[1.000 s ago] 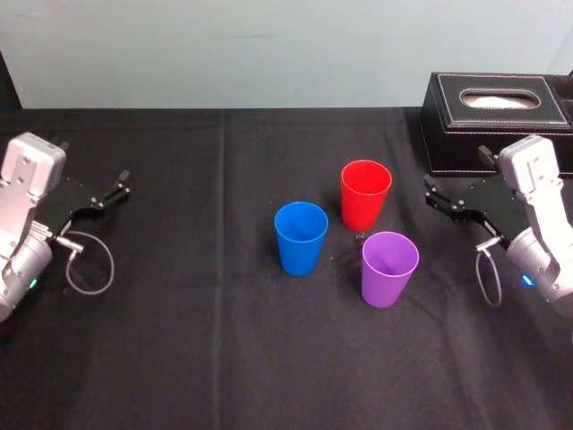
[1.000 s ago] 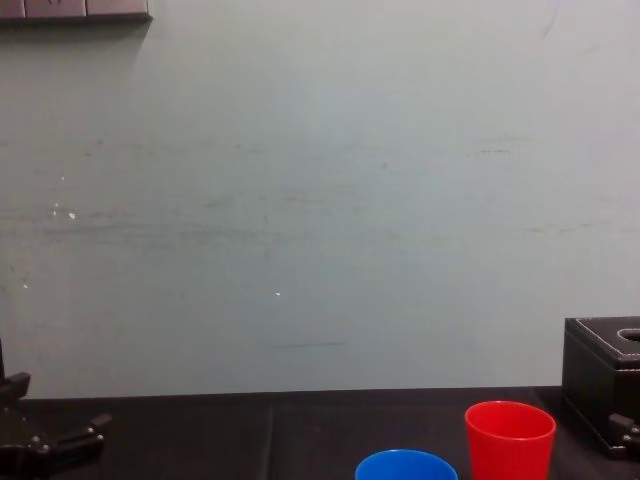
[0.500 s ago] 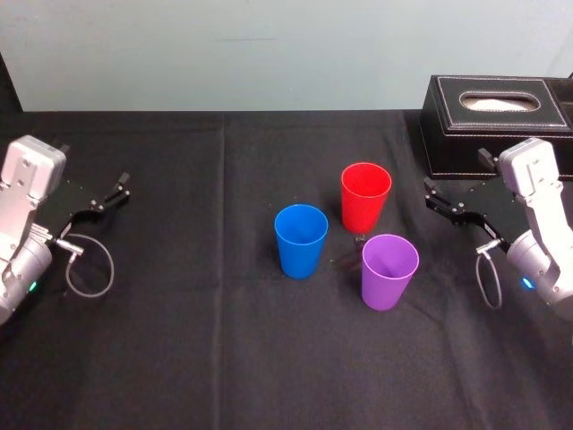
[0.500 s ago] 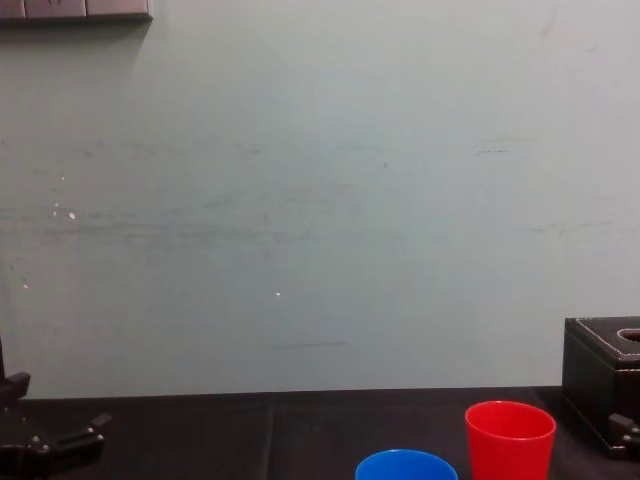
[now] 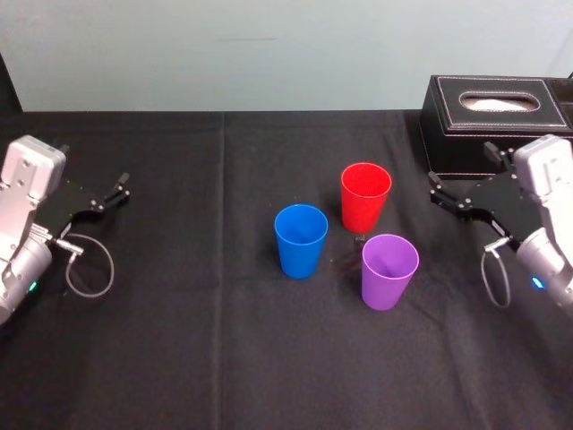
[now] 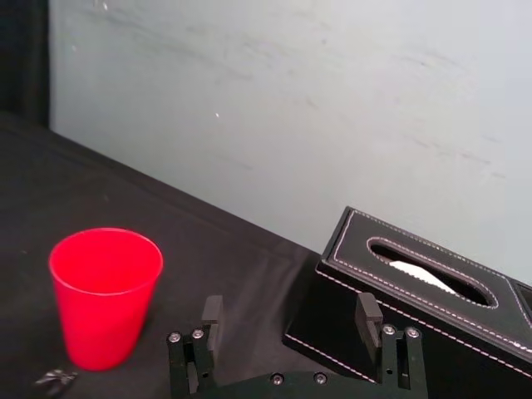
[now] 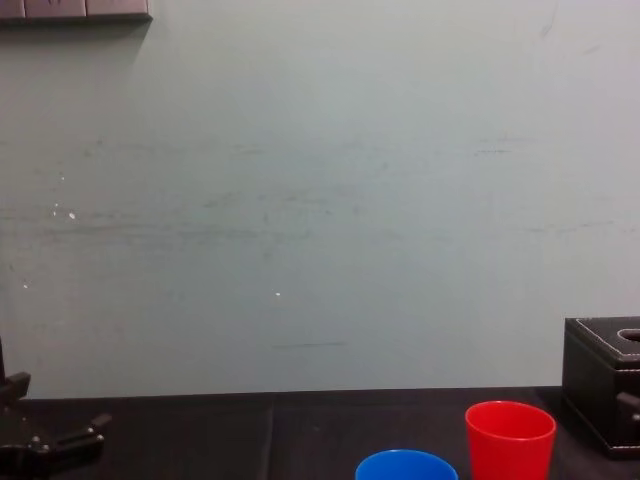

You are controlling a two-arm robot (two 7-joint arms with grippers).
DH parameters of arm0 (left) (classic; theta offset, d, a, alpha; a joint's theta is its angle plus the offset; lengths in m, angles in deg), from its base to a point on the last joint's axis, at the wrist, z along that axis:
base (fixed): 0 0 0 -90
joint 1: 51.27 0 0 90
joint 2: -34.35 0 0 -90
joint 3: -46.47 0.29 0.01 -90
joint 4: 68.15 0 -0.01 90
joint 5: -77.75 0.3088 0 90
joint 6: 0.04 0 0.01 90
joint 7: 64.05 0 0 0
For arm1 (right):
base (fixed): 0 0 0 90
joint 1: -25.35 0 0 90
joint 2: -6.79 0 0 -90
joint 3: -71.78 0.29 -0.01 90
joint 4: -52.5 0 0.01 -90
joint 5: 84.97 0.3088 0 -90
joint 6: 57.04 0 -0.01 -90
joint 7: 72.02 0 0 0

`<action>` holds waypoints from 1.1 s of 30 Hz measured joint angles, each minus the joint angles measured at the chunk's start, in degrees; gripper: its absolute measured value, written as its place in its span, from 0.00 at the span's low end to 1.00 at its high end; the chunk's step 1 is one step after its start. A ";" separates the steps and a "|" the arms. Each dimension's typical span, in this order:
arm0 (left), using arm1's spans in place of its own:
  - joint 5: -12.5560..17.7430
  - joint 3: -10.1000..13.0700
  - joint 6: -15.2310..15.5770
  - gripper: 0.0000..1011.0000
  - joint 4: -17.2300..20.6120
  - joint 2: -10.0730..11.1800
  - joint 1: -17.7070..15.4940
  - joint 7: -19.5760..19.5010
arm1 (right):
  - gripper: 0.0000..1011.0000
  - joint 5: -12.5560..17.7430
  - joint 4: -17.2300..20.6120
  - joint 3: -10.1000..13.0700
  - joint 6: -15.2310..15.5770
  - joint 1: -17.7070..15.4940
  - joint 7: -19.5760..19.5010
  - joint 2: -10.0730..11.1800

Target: Stack the three plastic cups sequentially using one hand.

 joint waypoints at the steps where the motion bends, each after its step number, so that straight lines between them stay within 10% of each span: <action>1: 0.00 0.00 0.00 0.99 0.00 0.00 0.00 0.00 | 0.99 0.38 0.39 0.29 -0.10 -0.40 0.34 0.19; 23: 0.00 0.00 0.00 0.99 0.00 0.00 0.00 0.00 | 0.99 14.49 14.29 11.29 -0.12 -20.32 16.95 14.79; 33: 0.00 0.00 0.00 0.99 0.00 0.00 0.00 0.00 | 0.99 13.83 13.35 9.04 -2.64 -21.74 25.97 15.78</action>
